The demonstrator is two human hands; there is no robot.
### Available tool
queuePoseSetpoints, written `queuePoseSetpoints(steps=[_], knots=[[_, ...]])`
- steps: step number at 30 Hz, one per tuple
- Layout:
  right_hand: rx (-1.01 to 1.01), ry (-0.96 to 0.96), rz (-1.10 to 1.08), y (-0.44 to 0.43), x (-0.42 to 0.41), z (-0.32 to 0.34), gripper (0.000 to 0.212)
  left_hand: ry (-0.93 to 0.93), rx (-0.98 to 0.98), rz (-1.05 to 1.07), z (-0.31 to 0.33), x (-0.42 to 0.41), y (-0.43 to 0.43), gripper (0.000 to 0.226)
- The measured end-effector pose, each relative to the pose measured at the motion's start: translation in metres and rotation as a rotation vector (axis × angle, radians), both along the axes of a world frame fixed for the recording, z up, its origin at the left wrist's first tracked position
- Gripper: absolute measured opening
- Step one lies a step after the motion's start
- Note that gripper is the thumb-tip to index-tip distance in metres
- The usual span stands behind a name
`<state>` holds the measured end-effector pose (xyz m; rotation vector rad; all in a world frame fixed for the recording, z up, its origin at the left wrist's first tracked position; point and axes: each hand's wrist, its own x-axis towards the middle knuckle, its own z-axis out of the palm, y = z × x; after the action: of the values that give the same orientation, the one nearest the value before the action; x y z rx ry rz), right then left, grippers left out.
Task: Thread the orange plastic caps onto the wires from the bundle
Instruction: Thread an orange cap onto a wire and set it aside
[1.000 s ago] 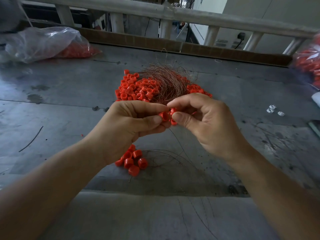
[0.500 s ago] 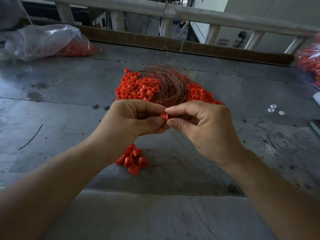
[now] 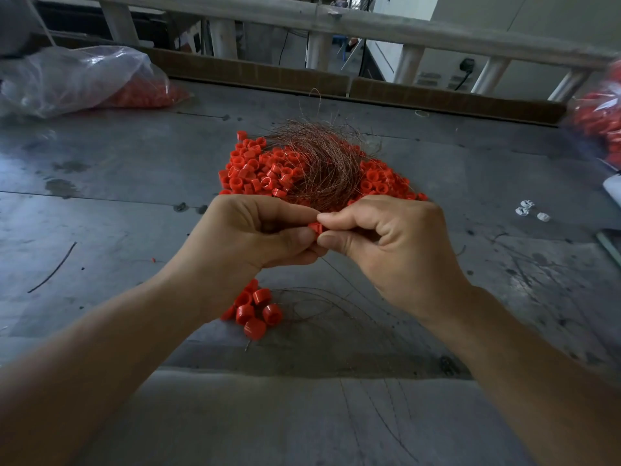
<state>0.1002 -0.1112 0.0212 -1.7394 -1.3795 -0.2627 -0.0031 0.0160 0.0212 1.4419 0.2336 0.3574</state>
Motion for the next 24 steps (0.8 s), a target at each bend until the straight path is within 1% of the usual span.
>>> queuePoseSetpoints(steps=[3, 8, 12, 15, 16, 18, 19, 21, 23, 24], knots=[[0.031, -0.007, -0.004, 0.000, -0.002, 0.000, 0.018, 0.024, -0.070, -0.045, 0.001, -0.001, 0.001, 0.023], [0.053, 0.026, 0.030, -0.001, -0.001, 0.001, 0.018, 0.030, -0.104, -0.088, 0.002, -0.002, 0.001, 0.023], [0.045, 0.193, 0.129, 0.000, 0.001, 0.004, 0.022, 0.016, -0.093, -0.139, 0.003, -0.003, 0.003, 0.024], [0.002, 0.334, 0.197, -0.002, 0.001, 0.006, 0.023, -0.003, -0.104, -0.178, 0.005, -0.004, 0.005, 0.026], [-0.036, 0.338, 0.199, -0.003, 0.001, 0.008, 0.027, -0.005, -0.107, -0.186, 0.005, -0.005, 0.005, 0.027], [-0.135, 0.288, 0.205, -0.003, 0.003, 0.010, 0.034, 0.000, -0.105, -0.205, 0.004, -0.005, 0.007, 0.027], [-0.176, 0.264, 0.215, -0.003, 0.003, 0.011, 0.033, 0.007, -0.100, -0.217, 0.004, -0.005, 0.008, 0.027], [-0.223, 0.240, 0.224, -0.003, 0.002, 0.012, 0.023, 0.017, -0.098, -0.234, 0.003, -0.005, 0.008, 0.031], [-0.235, 0.221, 0.207, -0.003, 0.001, 0.013, 0.016, 0.006, -0.090, -0.239, 0.003, -0.006, 0.007, 0.039], [-0.234, 0.210, 0.200, -0.004, 0.001, 0.013, 0.014, -0.011, -0.044, -0.233, 0.003, -0.007, 0.005, 0.046]])
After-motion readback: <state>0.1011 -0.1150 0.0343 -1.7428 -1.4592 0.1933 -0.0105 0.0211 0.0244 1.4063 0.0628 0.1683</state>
